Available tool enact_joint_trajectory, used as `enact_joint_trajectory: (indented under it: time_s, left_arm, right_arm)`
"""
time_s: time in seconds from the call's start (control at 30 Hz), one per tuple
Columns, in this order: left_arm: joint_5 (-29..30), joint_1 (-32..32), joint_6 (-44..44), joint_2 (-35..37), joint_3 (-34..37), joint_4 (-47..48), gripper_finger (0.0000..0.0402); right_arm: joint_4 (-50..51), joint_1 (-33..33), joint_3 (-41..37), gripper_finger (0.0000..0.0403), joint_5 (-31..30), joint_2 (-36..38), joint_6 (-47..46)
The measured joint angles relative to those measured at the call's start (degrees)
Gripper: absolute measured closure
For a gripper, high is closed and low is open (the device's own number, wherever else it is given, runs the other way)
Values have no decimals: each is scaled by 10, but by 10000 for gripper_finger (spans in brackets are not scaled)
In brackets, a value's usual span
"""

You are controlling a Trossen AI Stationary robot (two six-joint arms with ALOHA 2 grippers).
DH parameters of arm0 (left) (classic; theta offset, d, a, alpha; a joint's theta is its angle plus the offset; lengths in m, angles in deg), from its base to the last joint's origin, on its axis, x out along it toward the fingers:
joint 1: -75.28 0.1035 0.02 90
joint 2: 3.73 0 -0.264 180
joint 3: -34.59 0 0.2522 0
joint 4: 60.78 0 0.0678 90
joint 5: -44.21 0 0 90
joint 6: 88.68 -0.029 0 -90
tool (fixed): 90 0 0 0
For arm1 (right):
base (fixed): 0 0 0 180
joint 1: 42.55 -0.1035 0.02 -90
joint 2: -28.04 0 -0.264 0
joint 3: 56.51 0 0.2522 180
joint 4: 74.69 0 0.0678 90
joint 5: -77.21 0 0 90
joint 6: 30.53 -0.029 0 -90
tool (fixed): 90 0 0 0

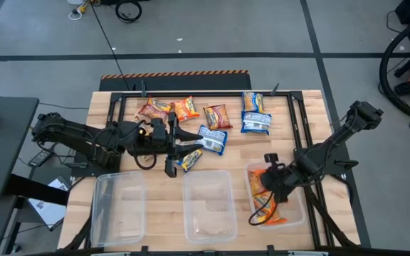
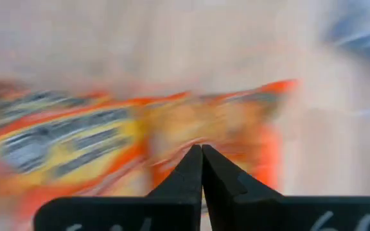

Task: Sort Maruchan noodles
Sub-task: Adjust the orange noodle pack on the right transparent bin

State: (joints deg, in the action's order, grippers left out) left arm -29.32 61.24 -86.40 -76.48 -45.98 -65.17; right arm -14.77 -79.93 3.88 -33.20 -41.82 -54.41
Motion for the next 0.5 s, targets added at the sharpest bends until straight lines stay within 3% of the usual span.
enact_joint_trajectory:
  time_s: [0.17,0.37,0.5]
  left_arm:
    - [0,-2,4,0,0,0,285]
    - [0,-3,4,0,0,0,285]
    - [0,-3,5,0,0,0,285]
  right_arm:
    - [23,-10,0,337,-78,-24,1]
    - [46,-27,0,298,-110,-61,-10]
    - [106,-36,1,293,-115,-69,-67]
